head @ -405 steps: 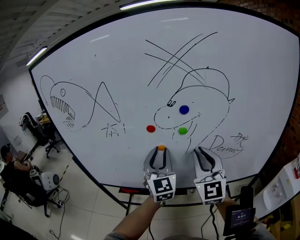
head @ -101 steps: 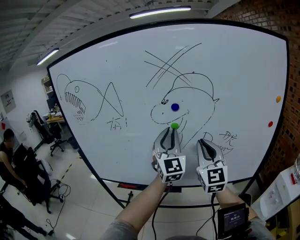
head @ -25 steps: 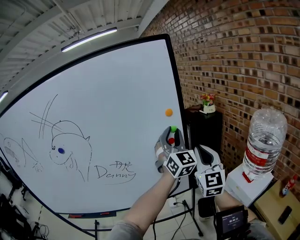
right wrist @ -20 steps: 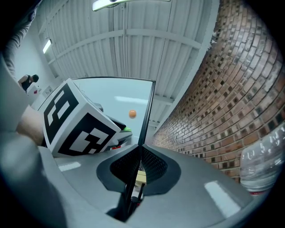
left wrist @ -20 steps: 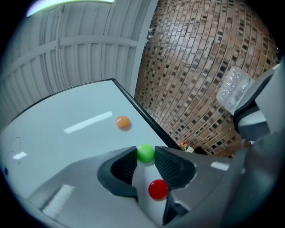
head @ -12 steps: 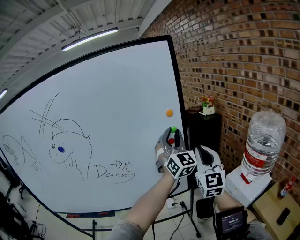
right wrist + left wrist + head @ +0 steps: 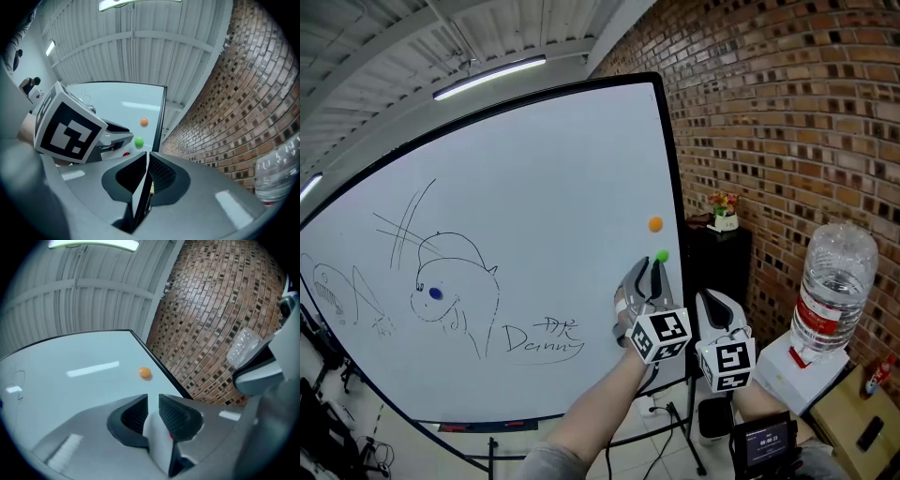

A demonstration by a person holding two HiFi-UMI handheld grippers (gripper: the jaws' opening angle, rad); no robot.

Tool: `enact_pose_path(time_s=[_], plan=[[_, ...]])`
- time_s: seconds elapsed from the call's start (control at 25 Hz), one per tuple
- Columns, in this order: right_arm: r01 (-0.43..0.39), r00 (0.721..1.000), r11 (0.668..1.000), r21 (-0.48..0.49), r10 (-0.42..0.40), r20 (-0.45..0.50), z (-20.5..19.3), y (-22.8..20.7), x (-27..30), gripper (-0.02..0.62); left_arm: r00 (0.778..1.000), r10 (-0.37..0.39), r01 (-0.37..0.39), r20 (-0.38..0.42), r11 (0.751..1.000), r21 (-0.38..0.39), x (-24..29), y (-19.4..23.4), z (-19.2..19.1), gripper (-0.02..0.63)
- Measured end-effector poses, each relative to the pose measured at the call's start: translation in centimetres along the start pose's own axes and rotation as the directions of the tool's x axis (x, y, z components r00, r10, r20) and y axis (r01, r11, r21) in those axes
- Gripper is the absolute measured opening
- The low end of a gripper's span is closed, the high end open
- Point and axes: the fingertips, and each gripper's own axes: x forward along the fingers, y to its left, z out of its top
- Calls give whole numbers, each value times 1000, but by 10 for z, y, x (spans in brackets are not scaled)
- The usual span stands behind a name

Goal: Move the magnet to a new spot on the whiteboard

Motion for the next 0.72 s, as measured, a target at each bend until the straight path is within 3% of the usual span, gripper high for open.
enact_pose_path(time_s=[0.2,0.48,0.72], plan=[[-32,999,999,18,31,15,7,21,7,18,1000,16,-15,22,999,-30,-20,31,-4,0],[-94,995,995,44,93,24,20,77,19,6,999,40,-38,33,997,-68,-62,95,-23,0],[-122,992,991,45,121,20,33,130,30,6,995,103,-103,-6,991,-81,-106,175,-54,0]])
